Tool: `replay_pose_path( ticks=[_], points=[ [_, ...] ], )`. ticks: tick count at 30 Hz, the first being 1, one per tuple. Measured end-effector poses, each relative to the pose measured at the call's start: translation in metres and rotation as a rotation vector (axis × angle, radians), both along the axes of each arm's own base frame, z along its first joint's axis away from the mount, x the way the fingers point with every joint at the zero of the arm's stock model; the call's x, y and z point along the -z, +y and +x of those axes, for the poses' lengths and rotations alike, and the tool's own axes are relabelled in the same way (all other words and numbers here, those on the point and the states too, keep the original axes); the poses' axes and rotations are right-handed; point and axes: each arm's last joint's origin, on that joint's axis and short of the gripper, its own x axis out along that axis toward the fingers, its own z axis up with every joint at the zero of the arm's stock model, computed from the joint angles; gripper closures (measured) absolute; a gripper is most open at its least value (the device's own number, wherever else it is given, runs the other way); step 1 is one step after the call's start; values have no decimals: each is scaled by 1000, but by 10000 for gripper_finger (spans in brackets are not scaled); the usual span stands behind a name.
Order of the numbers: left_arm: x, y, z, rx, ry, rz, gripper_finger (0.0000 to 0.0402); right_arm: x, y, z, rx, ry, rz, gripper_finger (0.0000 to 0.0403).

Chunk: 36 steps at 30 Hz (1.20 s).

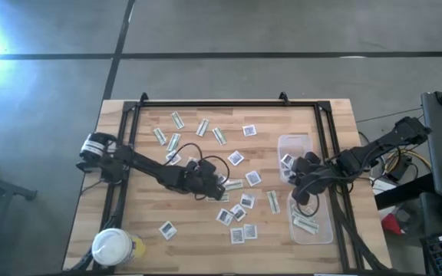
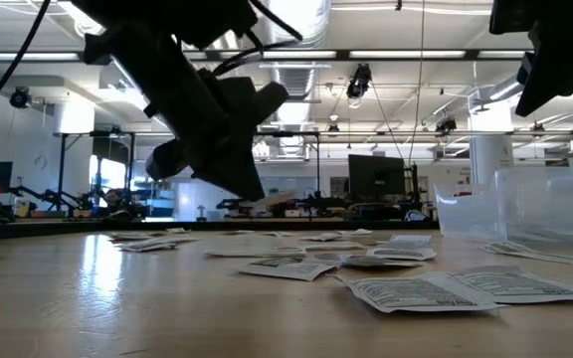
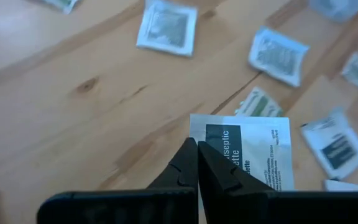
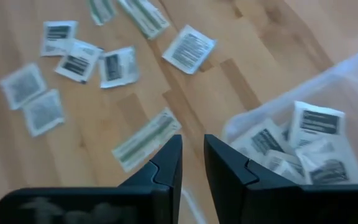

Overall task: Pick & Place First Aid Supplies
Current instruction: Put the towelette pack into the top bin

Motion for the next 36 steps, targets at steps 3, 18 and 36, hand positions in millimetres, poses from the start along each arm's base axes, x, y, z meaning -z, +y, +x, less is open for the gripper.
replay_pose_path(
  ticks=[3, 18, 36],
  points=[
    [-8, -1, 2, 20, -52, 15, 401, -2, 6, 2, -29, -40, 22, 335],
    [-30, -17, 14, 30, -259, 287, 401, 0, 32, 31, -152, -279, 20, 325],
    [-37, -42, 5, -50, -262, 505, 402, 22, 49, 88, -185, -389, -337, 256]
  ],
)
